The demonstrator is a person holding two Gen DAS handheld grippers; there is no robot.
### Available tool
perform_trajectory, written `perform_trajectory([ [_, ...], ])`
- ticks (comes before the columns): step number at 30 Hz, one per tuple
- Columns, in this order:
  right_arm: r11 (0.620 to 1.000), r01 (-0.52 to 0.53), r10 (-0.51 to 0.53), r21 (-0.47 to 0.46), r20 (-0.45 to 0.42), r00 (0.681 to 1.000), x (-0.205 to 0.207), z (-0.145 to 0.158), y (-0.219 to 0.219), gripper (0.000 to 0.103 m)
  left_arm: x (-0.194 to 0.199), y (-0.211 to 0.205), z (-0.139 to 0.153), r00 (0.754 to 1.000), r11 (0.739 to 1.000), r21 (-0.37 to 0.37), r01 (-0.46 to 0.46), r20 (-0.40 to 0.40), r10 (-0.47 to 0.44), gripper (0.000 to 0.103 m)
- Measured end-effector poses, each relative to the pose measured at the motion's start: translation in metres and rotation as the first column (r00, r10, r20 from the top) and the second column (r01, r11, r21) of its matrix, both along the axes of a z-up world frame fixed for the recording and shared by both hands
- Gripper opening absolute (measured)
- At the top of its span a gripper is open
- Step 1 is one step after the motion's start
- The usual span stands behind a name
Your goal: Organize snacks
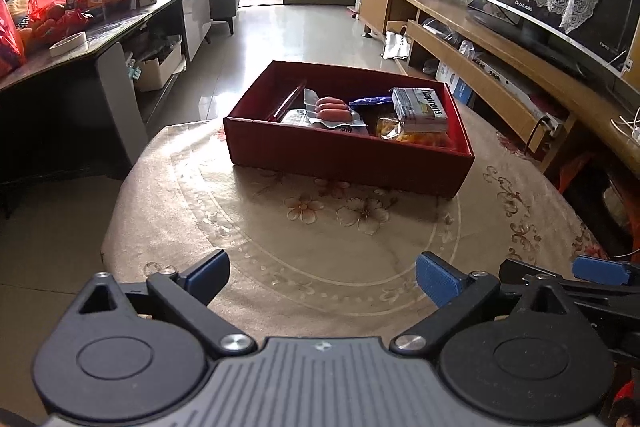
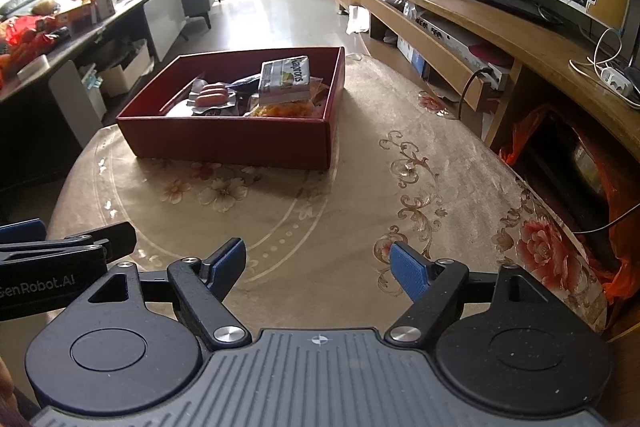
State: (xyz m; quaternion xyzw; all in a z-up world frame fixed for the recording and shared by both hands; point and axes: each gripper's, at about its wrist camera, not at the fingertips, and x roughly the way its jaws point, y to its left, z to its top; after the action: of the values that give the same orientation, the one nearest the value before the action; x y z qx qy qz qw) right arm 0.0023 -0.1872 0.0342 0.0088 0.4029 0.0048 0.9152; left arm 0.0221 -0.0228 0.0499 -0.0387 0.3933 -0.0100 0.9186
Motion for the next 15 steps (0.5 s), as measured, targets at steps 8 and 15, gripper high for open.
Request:
perform_trajectory([
  [8,1.0,-0.001,0.001,-0.001,-0.003,1.0,0.0,0.0,-0.0003,0.083,-0.0012,0.0004,-0.0007,1.0,1.0,-0.021,0.002,0.007,-0.002,0.1],
  [15,1.0,-0.002,0.002,-0.003,-0.002,1.0,0.0003,-0.0004,0.0002,0.083,-0.002,0.0,-0.0007,1.0,1.0,-0.007,-0.007,0.016,0.007,0.103],
])
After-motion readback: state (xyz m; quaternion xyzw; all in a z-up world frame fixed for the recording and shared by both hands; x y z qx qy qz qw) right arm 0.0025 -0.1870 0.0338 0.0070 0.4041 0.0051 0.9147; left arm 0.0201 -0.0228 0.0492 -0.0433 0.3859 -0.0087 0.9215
